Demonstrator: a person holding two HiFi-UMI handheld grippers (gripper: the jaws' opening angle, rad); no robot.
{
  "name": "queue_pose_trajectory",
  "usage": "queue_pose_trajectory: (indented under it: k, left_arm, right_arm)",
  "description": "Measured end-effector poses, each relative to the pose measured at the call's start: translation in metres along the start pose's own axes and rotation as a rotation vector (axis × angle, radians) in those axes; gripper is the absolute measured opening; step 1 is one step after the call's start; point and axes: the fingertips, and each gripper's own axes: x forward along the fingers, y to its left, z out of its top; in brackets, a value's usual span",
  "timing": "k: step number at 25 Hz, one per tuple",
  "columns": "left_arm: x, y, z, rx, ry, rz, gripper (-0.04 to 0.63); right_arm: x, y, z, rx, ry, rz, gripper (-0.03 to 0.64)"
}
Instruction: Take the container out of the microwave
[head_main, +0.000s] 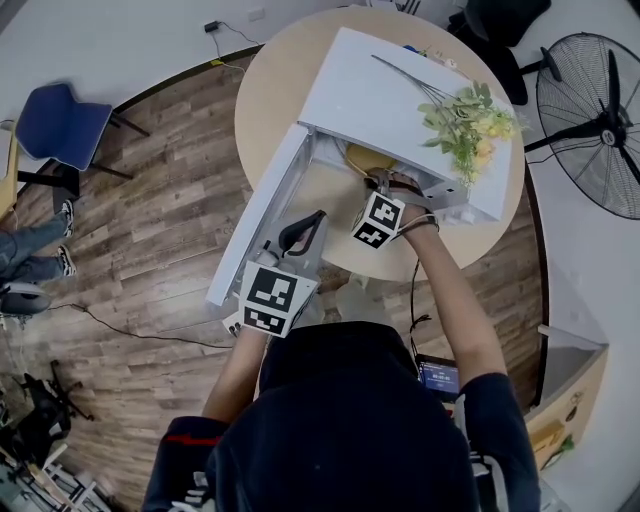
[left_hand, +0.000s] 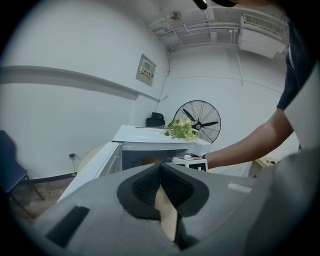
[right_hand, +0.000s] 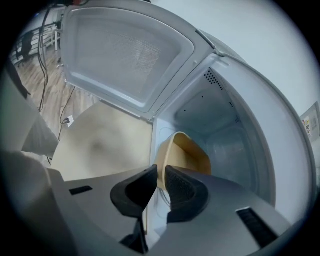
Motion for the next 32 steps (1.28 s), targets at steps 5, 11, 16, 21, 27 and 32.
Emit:
queue_pose_trajectory:
  k: [5,11,16,21,27,32]
  left_arm:
    - [-0.010,-0.002,-0.001,0.013,-0.011,-0.010,0.015]
    - [-0.025,-0.008,-0.002,0.038,-0.022,-0.043,0.015]
    - [-0.029,-0.010,-0.004,0.043,-0.029,-0.066,0.015]
    - [-0.028,-0.009,0.001,0.033,-0.038,-0.072,0.015]
    - [-0.020,-0.015,0.016,0.037,-0.057,-0.050,0.014]
    - [-0.015,-0.032,0.021,0.037,-0.066,-0.027,0.015]
  right_arm:
    - [-0.023,0.009,0.006,-0.003,-0.003,0.019,0.040]
    - [-0.050,0.020,0.014,0.012,-0.021,-0.002,0.021]
    - [-0.081,0.029,0.021,0.004,-0.033,0.004,0.021]
    - [-0.110,0.035,0.024,0.007,-0.065,0.034,0.023]
    - [-0.137,0.052,0.021,-0.007,-0.094,0.081,0.023]
    - [-0.152,0.072,0.008,-0.036,-0.078,0.144,0.023]
